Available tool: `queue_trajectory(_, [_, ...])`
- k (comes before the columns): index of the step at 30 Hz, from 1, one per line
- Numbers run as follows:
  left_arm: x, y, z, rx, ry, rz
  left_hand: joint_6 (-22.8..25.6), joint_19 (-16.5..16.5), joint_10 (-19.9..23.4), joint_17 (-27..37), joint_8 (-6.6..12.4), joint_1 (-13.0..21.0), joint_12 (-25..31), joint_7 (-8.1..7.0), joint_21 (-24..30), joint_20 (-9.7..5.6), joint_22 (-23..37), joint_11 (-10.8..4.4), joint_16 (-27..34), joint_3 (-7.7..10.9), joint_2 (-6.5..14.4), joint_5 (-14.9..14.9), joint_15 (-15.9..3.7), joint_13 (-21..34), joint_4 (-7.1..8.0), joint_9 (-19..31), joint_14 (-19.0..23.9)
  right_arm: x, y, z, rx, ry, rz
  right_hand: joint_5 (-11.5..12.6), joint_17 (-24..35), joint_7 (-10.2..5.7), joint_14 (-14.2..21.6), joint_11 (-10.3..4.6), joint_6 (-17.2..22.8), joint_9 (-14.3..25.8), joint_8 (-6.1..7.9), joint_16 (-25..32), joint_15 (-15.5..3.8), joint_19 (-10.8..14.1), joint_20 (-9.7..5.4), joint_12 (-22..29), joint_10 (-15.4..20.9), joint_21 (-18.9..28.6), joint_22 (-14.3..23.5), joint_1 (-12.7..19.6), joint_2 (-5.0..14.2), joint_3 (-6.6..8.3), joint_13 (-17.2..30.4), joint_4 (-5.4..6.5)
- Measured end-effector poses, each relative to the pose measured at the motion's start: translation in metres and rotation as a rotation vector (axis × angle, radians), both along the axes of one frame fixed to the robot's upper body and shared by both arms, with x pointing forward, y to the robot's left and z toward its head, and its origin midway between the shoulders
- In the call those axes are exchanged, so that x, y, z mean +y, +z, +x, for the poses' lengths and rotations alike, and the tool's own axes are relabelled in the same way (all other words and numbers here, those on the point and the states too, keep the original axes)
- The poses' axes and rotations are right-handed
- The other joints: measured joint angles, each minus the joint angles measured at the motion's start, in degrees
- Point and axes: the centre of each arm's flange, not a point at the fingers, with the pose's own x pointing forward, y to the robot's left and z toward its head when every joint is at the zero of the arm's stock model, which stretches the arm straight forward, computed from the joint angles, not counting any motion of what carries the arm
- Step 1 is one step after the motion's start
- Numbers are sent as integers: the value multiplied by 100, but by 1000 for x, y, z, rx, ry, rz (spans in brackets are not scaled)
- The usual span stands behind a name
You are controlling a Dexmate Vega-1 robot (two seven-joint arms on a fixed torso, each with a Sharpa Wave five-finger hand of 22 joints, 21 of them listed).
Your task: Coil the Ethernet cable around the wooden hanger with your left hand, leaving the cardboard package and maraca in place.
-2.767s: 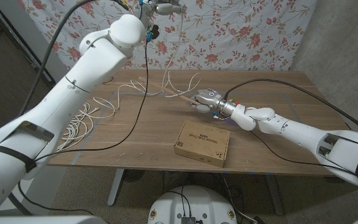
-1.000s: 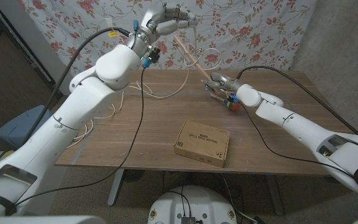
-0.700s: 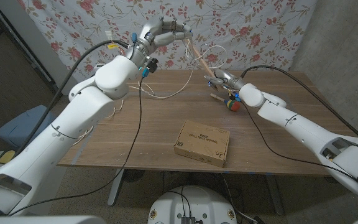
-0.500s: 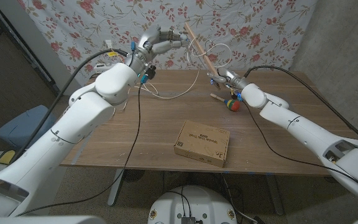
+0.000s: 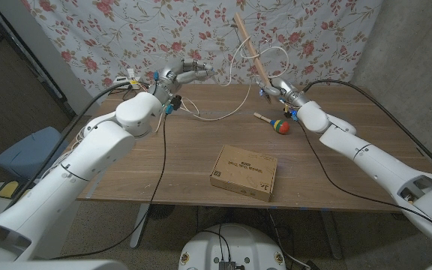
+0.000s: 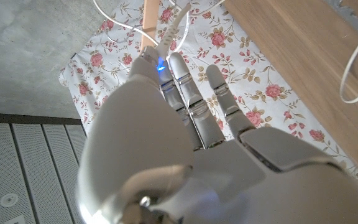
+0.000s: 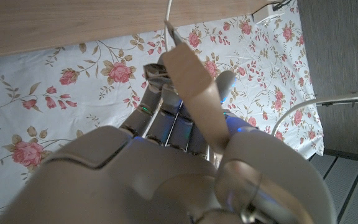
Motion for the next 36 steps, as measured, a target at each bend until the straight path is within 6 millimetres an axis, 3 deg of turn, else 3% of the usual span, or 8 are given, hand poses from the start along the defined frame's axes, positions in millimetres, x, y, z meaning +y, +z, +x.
queue_trajectory(10, [20,-13,29,80,45,-87,0,-31,0,7,-20,0,8,0,0,31,0,0,-21,-19,0,-1,0,0,29,-2,0,0,1,-19,-64,80,23,0,0,-18,0,-23,-18,0,17,0,0,0,0,9,-24,0,-14,-1,1,0,-2,0])
queue_trajectory(21, [33,-15,44,108,95,-163,1,-31,-1,7,-37,36,8,0,44,31,0,-1,-44,-19,-11,-6,0,0,29,1,0,5,-3,-33,-113,128,4,0,1,-32,-12,-19,-32,1,17,0,-11,1,0,9,-84,0,-14,-1,1,0,0,0])
queue_trajectory(36, [42,0,64,121,168,-221,1,-31,-2,34,-45,134,0,1,44,31,1,-2,-49,-19,48,-66,10,-1,30,6,9,30,-14,-53,-173,200,-126,0,-1,-11,-33,-17,-53,-27,33,0,10,-44,25,8,-85,0,-13,0,0,0,-24,0])
